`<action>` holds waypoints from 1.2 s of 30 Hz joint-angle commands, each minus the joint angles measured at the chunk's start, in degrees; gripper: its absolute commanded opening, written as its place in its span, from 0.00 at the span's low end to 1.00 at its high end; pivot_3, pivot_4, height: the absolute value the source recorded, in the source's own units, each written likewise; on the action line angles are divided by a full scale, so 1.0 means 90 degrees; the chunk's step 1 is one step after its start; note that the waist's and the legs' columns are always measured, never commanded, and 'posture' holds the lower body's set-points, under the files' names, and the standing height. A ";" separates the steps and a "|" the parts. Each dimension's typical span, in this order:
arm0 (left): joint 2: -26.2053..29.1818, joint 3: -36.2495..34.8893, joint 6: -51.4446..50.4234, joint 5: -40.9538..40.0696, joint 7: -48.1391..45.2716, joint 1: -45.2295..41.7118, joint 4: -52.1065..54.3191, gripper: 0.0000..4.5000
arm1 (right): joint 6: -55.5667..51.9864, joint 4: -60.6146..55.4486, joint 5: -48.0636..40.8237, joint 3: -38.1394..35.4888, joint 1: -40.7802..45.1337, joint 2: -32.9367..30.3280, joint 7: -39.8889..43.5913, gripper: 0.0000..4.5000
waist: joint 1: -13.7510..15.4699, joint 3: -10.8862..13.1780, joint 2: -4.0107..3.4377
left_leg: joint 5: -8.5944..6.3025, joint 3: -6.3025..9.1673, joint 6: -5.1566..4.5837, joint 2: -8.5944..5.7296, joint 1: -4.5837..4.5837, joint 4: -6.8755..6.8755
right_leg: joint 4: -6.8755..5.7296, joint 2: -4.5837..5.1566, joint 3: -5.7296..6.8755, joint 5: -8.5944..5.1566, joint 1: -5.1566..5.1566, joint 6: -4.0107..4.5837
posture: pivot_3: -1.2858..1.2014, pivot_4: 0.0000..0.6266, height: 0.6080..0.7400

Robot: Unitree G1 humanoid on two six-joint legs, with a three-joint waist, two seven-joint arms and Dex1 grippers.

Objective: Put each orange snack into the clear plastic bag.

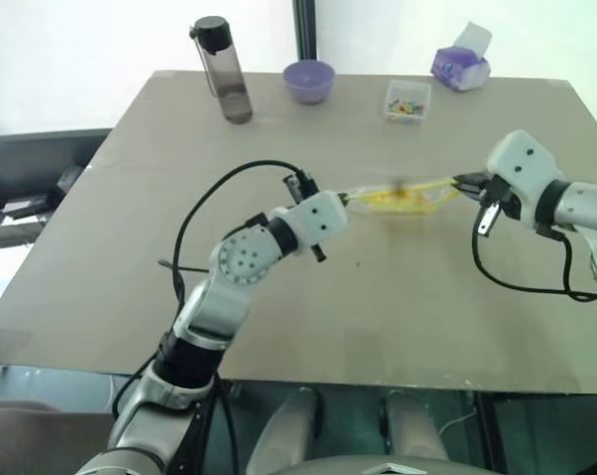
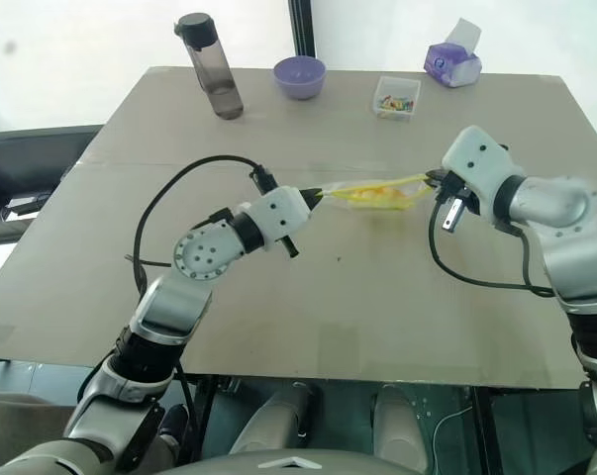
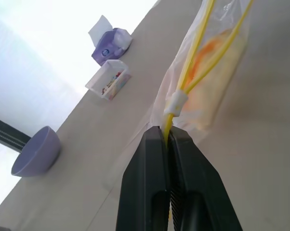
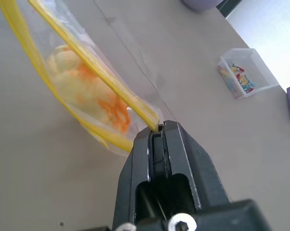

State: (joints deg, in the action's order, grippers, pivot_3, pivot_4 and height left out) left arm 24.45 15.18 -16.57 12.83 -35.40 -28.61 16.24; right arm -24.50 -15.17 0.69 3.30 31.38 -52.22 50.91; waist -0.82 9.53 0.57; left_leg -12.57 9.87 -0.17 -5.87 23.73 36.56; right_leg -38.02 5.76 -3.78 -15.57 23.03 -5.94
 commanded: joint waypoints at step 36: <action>0.0305 0.0067 -0.0953 -0.0242 -0.0541 -0.0261 0.0941 0.00 | 0.0941 -0.0119 0.0605 0.1906 0.1255 0.1940 0.0010 0.38 | -0.0015 0.0000 0.0001 | 0.0001 0.0006 0.0001 0.0002 0.0009 0.0005 | -0.0012 -0.0004 -0.0006 0.0000 0.0017 0.0000 | 0.52 0.24 0.99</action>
State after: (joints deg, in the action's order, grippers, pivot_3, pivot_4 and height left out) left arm 27.08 15.88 -25.03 10.63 -40.26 -29.65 21.80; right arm -17.19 -15.13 5.82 21.30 40.93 -35.00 50.74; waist -0.96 9.54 0.59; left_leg -12.56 9.92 -0.16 -5.86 23.81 36.61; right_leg -38.13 5.72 -3.83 -15.56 23.19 -5.94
